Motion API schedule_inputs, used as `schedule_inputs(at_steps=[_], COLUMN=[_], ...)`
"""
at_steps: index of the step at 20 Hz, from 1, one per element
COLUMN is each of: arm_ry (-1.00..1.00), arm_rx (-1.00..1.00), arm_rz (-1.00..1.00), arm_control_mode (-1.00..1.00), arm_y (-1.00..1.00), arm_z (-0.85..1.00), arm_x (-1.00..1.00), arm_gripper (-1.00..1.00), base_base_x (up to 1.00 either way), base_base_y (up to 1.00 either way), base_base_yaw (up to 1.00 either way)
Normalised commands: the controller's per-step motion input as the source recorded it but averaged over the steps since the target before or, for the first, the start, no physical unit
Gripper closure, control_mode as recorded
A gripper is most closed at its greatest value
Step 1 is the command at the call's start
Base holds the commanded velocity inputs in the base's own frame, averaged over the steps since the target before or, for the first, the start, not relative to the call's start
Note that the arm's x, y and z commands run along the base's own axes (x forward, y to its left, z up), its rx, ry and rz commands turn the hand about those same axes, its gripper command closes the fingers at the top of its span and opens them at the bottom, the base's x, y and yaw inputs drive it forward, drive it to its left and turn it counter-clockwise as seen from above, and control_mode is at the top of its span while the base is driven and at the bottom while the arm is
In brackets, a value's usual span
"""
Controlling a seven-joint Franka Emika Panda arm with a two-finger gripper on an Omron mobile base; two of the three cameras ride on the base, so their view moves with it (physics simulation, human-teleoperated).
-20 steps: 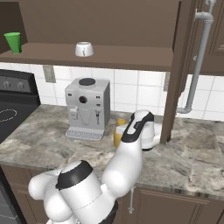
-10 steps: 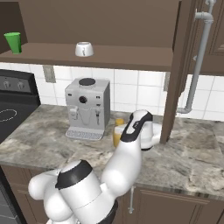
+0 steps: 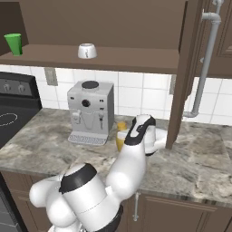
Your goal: There is a tray on the dining counter. Grab the cup, mug, and pitcher and place them on the tray. The pitcher may be placed next to the tray if it cannot fit the tray.
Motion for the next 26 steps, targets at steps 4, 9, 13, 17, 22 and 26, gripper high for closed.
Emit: schedule_inputs(at_steps=[4, 9, 13, 17, 22, 26], arm_ry=[-0.02, -0.04, -0.03, -0.06, -0.04, -0.01], arm_rx=[0.00, 0.00, 0.00, 0.00, 0.00, 0.00], arm_rz=[0.00, 0.00, 0.00, 0.00, 0.00, 0.00], arm_control_mode=[-1.00, -1.00, -1.00, -1.00, -1.00, -1.00], arm_y=[0.00, -0.03, -0.07, -0.05, -0.01, 0.01], arm_z=[-0.03, 0.01, 0.07, 0.12, 0.12, 0.01], arm_x=[0.16, 0.04, 0.00, 0.00, 0.00, 0.08], arm_gripper=[-1.00, -1.00, -1.00, -1.00, -1.00, -1.00], base_base_x=[0.00, 0.00, 0.00, 0.00, 0.00, 0.00], base_base_y=[0.00, 0.00, 0.00, 0.00, 0.00, 0.00], base_base_yaw=[0.00, 0.00, 0.00, 0.00, 0.00, 0.00])
